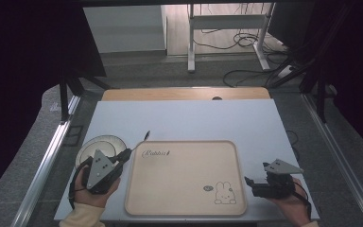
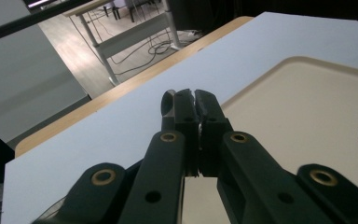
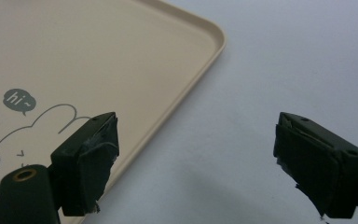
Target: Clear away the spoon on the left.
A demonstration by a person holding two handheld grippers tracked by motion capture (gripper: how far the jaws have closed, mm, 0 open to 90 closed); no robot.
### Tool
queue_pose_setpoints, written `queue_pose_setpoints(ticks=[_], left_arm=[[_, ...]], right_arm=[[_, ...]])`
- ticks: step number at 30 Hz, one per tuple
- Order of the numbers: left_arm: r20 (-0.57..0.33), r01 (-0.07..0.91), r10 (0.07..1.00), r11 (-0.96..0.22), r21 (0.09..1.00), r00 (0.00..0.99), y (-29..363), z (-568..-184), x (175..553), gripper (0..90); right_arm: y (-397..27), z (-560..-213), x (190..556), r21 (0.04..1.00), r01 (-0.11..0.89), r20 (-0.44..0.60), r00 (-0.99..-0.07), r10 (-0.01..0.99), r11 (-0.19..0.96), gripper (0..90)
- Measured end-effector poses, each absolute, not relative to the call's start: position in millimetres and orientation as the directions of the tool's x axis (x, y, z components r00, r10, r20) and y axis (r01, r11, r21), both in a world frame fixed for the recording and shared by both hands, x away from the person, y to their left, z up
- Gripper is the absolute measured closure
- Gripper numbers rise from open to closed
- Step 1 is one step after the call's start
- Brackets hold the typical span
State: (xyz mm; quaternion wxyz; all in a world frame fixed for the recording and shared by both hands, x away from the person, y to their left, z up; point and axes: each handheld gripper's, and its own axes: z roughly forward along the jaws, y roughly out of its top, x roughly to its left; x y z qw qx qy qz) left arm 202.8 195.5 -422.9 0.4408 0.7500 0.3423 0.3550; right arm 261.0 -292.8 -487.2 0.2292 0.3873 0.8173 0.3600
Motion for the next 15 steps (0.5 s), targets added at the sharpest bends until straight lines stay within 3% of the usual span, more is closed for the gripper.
queue_pose_setpoints(ticks=[15], left_arm=[[0.231, 0.231, 0.806, -0.409, 0.883, 0.545, 187.0, -439.3, 207.4, 89.9]], right_arm=[[-293.6, -487.4, 261.1, 0.766, 0.468, -0.097, -0.594, 0.799, 0.441, 14.5]])
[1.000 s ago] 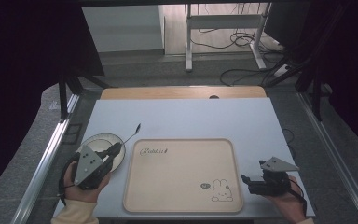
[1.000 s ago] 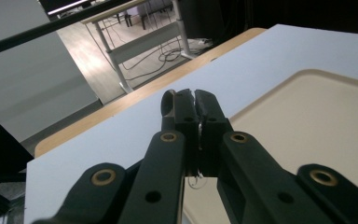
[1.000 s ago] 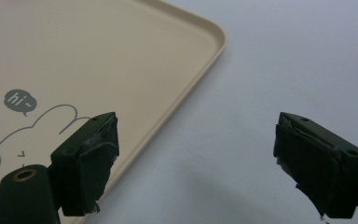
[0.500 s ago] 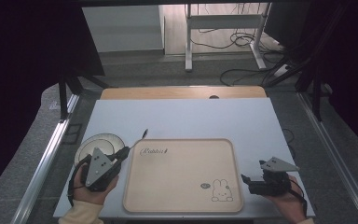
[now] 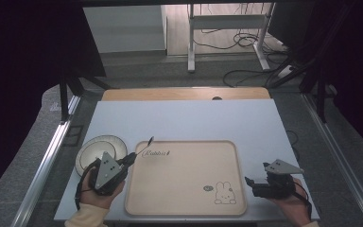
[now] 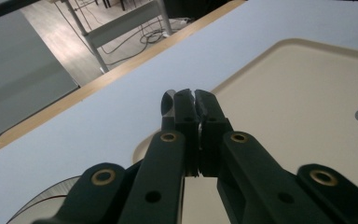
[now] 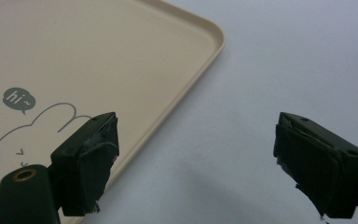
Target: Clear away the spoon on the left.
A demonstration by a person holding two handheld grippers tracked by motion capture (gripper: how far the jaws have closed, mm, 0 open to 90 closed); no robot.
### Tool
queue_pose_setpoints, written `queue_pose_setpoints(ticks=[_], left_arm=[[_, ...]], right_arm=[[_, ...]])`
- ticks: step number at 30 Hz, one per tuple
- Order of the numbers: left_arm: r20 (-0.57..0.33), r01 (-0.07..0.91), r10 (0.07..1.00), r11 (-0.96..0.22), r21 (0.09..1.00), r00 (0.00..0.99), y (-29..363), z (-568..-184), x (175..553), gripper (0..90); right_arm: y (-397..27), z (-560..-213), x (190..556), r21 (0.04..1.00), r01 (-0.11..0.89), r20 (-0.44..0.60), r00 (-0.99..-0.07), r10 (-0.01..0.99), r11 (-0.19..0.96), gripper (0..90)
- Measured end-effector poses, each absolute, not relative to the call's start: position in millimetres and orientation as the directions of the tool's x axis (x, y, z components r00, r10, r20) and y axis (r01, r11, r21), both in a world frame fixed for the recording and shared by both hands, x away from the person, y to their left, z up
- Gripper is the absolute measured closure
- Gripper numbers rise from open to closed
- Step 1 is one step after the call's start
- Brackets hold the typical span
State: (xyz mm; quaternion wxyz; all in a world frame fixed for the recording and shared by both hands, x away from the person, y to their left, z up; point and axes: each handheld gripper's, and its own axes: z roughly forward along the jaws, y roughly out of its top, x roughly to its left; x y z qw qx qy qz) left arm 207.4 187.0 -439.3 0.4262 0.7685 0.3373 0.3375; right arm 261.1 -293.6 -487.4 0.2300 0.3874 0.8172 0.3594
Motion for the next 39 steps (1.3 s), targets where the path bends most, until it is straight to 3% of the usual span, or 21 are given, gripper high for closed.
queue_pose_setpoints(ticks=[39], left_arm=[[0.272, 0.255, 0.772, -0.485, 0.836, 0.575, 171.2, -464.6, 219.5, 89.7]], right_arm=[[-287.4, -474.7, 251.4, 0.805, 0.427, -0.094, -0.595, 0.798, 0.413, 16.0]])
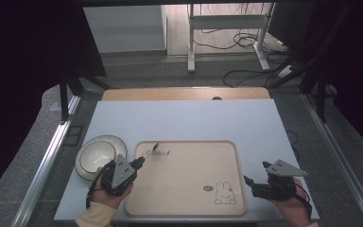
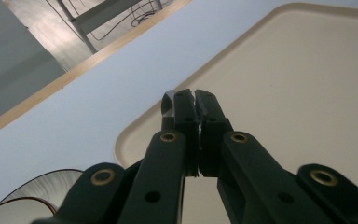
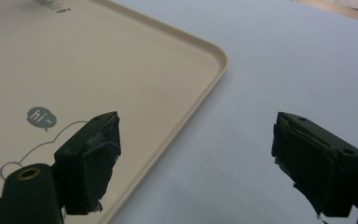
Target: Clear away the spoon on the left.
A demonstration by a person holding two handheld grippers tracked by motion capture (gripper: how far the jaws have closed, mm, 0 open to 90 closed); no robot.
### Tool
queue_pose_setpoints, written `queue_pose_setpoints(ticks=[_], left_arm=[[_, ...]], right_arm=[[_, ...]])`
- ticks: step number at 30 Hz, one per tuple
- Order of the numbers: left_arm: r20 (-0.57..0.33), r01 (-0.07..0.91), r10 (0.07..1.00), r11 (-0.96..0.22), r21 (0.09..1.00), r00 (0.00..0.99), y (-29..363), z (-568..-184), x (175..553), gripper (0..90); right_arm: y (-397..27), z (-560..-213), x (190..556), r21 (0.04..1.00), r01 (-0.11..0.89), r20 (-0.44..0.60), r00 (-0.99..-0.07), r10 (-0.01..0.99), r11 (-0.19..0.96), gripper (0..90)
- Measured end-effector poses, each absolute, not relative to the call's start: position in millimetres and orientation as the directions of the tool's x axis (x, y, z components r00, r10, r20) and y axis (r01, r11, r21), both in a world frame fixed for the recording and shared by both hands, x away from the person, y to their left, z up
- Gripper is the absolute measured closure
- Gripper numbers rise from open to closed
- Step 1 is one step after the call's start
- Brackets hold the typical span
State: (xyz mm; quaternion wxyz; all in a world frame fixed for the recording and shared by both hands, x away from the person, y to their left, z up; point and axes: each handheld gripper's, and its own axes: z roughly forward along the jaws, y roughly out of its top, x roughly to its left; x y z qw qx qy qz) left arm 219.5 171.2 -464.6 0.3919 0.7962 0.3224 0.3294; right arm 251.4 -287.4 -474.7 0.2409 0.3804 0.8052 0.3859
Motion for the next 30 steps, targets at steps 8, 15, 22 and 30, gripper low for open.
queue_pose_setpoints(ticks=[8, 15, 22, 30], left_arm=[[0.289, 0.256, 0.748, -0.520, 0.815, 0.598, 165.4, -474.1, 221.1, 89.5], [0.349, 0.252, 0.708, -0.594, 0.764, 0.614, 156.3, -481.3, 220.7, 87.7], [0.378, 0.251, 0.666, -0.650, 0.718, 0.644, 148.0, -489.4, 218.2, 83.6], [0.365, 0.275, 0.646, -0.673, 0.686, 0.671, 145.7, -496.8, 217.7, 81.0]], right_arm=[[-287.8, -475.0, 251.3, 0.805, 0.423, -0.093, -0.602, 0.793, 0.415, 15.9], [-290.0, -476.3, 252.6, 0.801, 0.432, -0.090, -0.599, 0.796, 0.415, 15.9], [-290.5, -477.1, 253.0, 0.798, 0.435, -0.090, -0.597, 0.797, 0.417, 15.9], [-289.9, -478.2, 252.9, 0.795, 0.438, -0.090, -0.599, 0.796, 0.419, 15.9]])
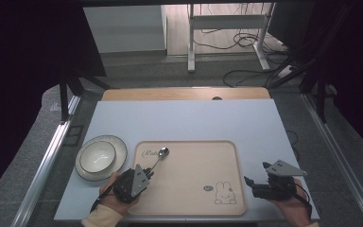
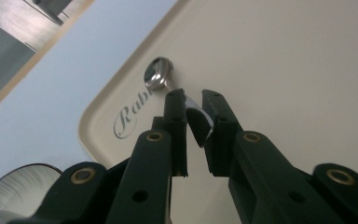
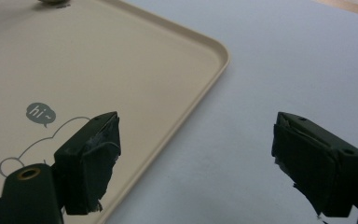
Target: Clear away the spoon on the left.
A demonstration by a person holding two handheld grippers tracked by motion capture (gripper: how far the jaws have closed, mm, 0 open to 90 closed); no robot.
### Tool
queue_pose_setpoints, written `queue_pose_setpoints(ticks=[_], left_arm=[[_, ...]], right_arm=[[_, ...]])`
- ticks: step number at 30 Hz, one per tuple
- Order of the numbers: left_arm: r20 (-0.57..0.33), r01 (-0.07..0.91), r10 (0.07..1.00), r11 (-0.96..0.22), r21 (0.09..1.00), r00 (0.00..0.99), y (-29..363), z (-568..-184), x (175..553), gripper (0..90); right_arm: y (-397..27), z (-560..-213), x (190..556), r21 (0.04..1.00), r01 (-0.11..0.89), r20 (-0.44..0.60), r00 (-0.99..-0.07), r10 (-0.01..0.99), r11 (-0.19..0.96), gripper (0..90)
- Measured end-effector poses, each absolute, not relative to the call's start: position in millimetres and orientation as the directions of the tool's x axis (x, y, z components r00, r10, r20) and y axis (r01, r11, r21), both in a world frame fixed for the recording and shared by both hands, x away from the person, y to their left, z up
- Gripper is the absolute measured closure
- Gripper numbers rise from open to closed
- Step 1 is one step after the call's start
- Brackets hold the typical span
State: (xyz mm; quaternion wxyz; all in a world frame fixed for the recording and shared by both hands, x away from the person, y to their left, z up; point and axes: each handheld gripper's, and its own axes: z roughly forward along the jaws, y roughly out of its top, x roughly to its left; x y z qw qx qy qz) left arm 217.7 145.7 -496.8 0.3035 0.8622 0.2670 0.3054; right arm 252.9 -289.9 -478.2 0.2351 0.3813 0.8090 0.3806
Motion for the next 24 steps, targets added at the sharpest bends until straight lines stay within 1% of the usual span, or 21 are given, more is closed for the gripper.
queue_pose_setpoints(ticks=[1, 2, 3, 6, 11, 13, 14, 16, 17, 21, 24], left_arm=[[0.359, 0.281, 0.640, -0.679, 0.678, 0.679, 145.9, -498.1, 218.0, 80.4], [0.339, 0.298, 0.633, -0.685, 0.665, 0.696, 145.2, -501.2, 219.0, 77.7], [0.339, 0.298, 0.633, -0.685, 0.665, 0.696, 145.2, -501.2, 219.0, 76.3], [0.317, 0.324, 0.617, -0.703, 0.634, 0.720, 142.7, -508.0, 220.4, 74.5], [0.292, 0.340, 0.610, -0.708, 0.619, 0.737, 142.1, -510.4, 222.9, 71.4], [0.261, 0.360, 0.607, -0.707, 0.609, 0.751, 142.6, -512.3, 225.3, 68.9], [0.233, 0.378, 0.609, -0.702, 0.603, 0.758, 142.3, -514.3, 226.7, 66.3], [0.212, 0.400, 0.614, -0.700, 0.592, 0.760, 142.4, -517.1, 228.5, 59.2], [0.212, 0.400, 0.614, -0.700, 0.592, 0.760, 142.4, -517.1, 228.5, 54.2], [0.147, 0.449, 0.667, -0.632, 0.631, 0.731, 150.4, -511.1, 233.6, 31.9], [0.143, 0.458, 0.677, -0.623, 0.634, 0.722, 153.0, -510.3, 234.5, 26.4]], right_arm=[[-289.9, -478.4, 253.0, 0.795, 0.439, -0.089, -0.598, 0.796, 0.419, 15.9], [-290.2, -478.7, 253.3, 0.793, 0.440, -0.090, -0.599, 0.796, 0.421, 15.9], [-290.2, -478.7, 253.3, 0.793, 0.440, -0.090, -0.599, 0.796, 0.421, 15.9], [-290.2, -479.1, 253.4, 0.792, 0.441, -0.089, -0.601, 0.794, 0.422, 15.9], [-289.9, -479.3, 253.5, 0.790, 0.442, -0.088, -0.603, 0.793, 0.424, 15.8], [-289.9, -479.7, 253.8, 0.789, 0.443, -0.089, -0.603, 0.793, 0.425, 15.8], [-289.9, -479.8, 253.8, 0.789, 0.443, -0.089, -0.603, 0.793, 0.426, 15.9], [-289.9, -479.9, 253.7, 0.788, 0.443, -0.090, -0.604, 0.792, 0.427, 15.9], [-289.9, -479.9, 253.7, 0.788, 0.443, -0.090, -0.604, 0.792, 0.427, 15.9], [-290.4, -479.3, 253.8, 0.790, 0.448, -0.077, -0.604, 0.794, 0.418, 15.8], [-290.4, -479.4, 254.0, 0.792, 0.449, -0.073, -0.604, 0.794, 0.414, 15.8]])
